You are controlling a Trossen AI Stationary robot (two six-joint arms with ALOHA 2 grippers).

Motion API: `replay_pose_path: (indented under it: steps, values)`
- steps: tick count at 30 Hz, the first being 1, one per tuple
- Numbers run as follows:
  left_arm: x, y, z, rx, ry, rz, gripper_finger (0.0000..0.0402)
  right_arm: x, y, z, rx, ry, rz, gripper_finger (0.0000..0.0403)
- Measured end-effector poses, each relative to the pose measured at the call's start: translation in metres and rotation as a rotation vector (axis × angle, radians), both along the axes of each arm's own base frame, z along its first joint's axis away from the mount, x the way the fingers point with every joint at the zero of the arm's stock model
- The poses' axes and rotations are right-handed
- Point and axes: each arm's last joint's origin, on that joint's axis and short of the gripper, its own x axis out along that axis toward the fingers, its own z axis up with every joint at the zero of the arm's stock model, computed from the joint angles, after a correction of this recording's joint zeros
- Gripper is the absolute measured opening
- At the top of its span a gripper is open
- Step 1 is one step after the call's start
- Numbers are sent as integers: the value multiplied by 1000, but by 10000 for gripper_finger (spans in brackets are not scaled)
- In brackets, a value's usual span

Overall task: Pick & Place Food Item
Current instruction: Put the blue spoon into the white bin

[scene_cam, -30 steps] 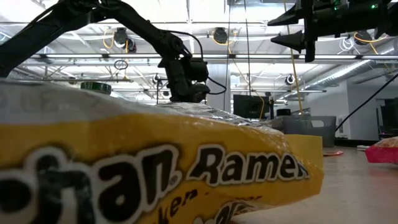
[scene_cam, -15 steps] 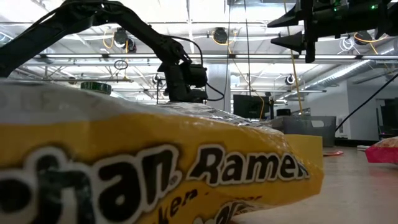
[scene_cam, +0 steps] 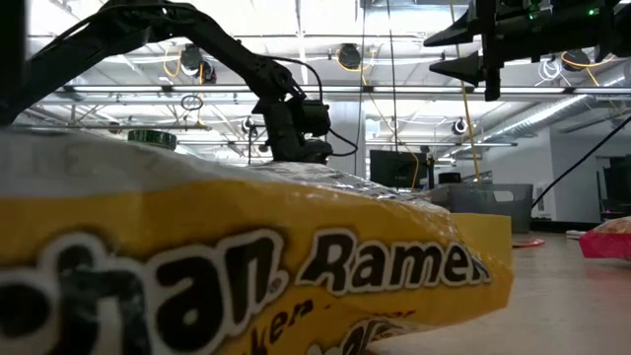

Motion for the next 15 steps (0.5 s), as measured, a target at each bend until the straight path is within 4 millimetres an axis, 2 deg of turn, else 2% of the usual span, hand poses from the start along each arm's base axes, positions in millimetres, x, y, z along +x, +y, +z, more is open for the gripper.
replay_pose_path:
  steps: [7,15]
  values:
    - [2,1,5,29,-13,-23,6,0,0,0,-1,1,-1,210]
    - [2,1,5,25,-5,-22,26,0,0,0,-1,1,0,210]
